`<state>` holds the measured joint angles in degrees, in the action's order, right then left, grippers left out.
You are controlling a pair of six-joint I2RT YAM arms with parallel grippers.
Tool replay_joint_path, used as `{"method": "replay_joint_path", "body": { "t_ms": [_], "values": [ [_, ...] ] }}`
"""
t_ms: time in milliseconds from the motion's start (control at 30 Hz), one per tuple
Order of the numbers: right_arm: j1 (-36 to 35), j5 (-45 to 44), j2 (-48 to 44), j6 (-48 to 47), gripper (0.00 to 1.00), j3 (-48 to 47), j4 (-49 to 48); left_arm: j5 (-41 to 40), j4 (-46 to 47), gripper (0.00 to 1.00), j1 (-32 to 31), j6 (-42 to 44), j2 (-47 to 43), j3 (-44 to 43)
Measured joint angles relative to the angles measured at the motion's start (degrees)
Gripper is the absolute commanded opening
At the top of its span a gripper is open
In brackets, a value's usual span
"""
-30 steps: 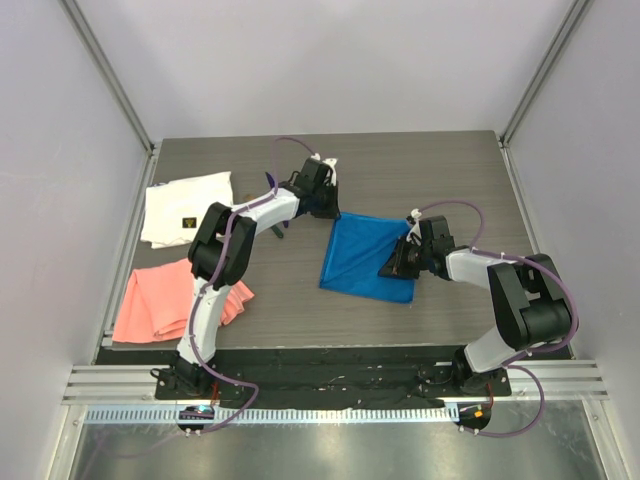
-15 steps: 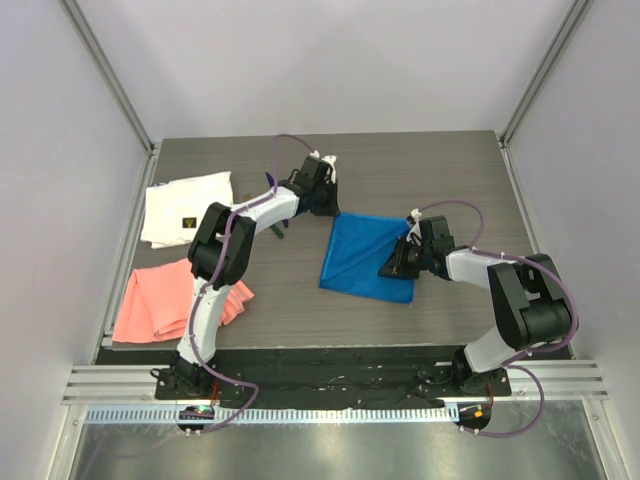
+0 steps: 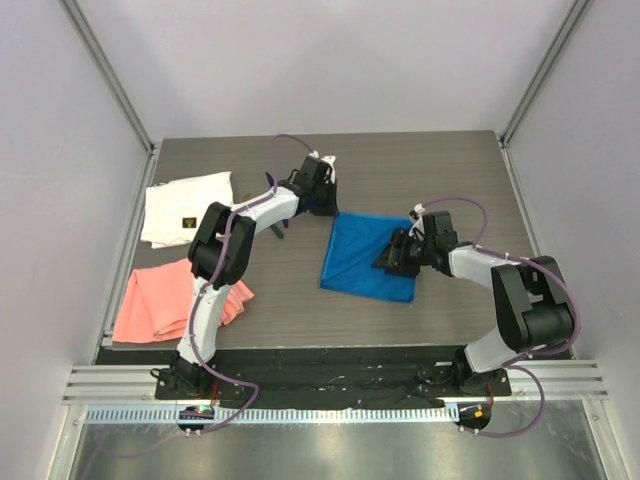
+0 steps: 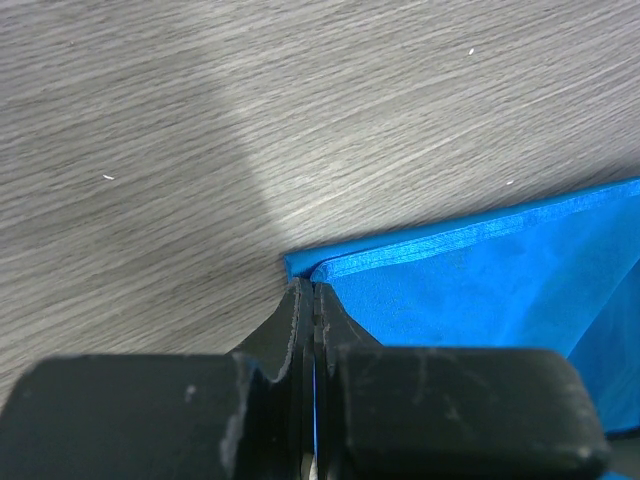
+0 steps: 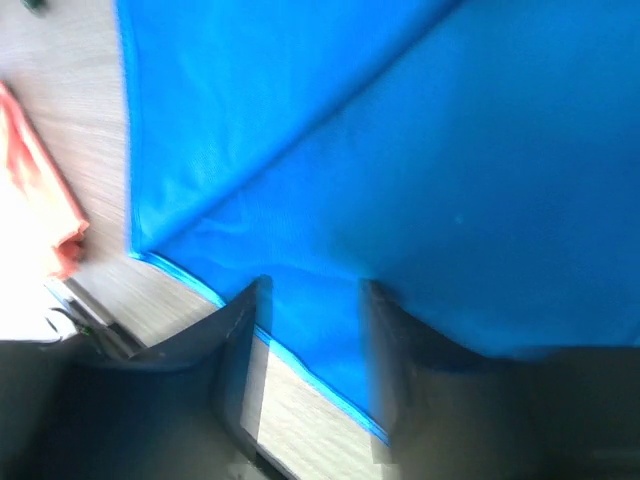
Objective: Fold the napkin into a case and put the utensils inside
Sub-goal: Smooth out the upper triangle-folded napkin at the center of the board.
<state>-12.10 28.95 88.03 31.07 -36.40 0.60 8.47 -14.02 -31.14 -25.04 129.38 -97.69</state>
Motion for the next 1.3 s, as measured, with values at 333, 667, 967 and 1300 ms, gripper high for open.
{"method": "replay_joint_path", "body": {
  "t_ms": [333,667,967,1300],
  "values": [
    [5.42,3.39,0.66,2.84,0.8,-10.62,-2.36,-0.42,-0.02,0.0,0.0,0.0,0.33,0.0],
    [4.37,7.58,15.56,8.87,0.66,-18.4,-12.7,-0.98,-0.02,0.0,0.09,0.02,0.35,0.0],
    [0.04,8.55,23.58,13.35,0.22,-23.08,-19.06,-0.94,0.07,0.0,0.15,-0.02,0.72,-0.02],
    [-3.08,7.61,30.86,13.7,0.05,-28.87,-18.78,-0.94,-0.07,0.0,0.15,-0.02,1.14,-0.79]
  ]
}}
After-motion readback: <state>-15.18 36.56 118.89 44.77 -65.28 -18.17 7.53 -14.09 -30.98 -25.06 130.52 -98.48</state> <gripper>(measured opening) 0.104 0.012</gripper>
